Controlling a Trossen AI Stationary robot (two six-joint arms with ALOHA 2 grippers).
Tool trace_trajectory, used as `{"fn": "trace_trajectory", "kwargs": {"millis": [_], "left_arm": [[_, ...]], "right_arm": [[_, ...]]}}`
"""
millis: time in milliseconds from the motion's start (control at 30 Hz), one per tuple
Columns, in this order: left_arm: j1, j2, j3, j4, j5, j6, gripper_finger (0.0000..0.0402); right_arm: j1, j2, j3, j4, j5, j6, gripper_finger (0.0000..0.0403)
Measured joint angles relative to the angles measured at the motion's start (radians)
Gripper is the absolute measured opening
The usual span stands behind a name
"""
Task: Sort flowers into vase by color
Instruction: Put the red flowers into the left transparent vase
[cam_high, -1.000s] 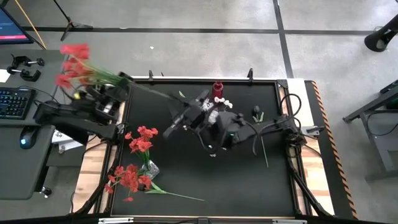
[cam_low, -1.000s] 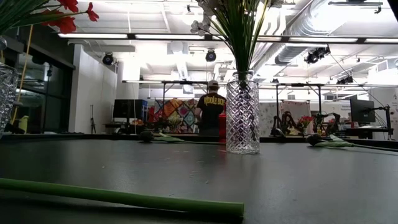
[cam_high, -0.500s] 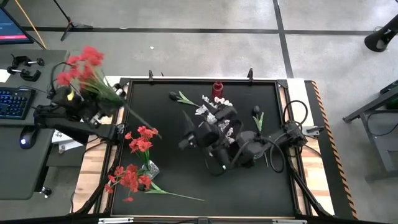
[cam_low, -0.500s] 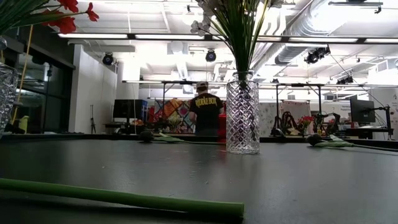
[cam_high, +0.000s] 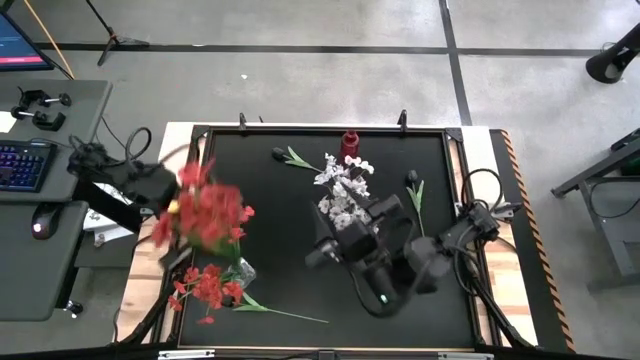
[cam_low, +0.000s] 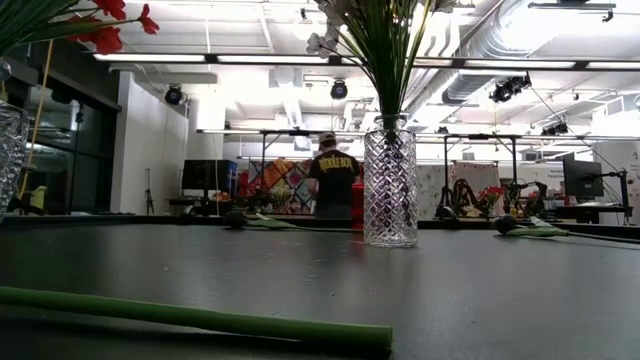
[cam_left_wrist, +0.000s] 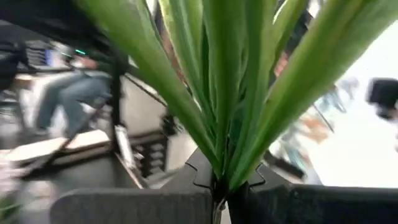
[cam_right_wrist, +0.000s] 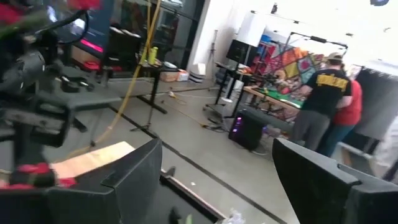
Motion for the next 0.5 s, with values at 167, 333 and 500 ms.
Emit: {"fn": "trace_trajectory", "kwargs": {"millis": [167, 333, 500], "left_arm": [[-0.155, 0.009, 0.028, -0.071, -0.220, 0.063, 0.0000], [-0.283, -0.065, 0.031, -0.073, -0.603, 0.174, 0.0000], [-0.312, -0.144, 0.032, -0.054, -0.768, 0.207, 0.0000]], "right_arm": [[0.042, 0.000, 0.000, -0.133, 0.000, 0.205, 0.0293], [0.059, 0.000, 0.000, -0.537, -0.045, 0.656, 0.0293], [0.020, 0.001, 0.000, -1.124, -0.370, 1.395, 0.0293]]}}
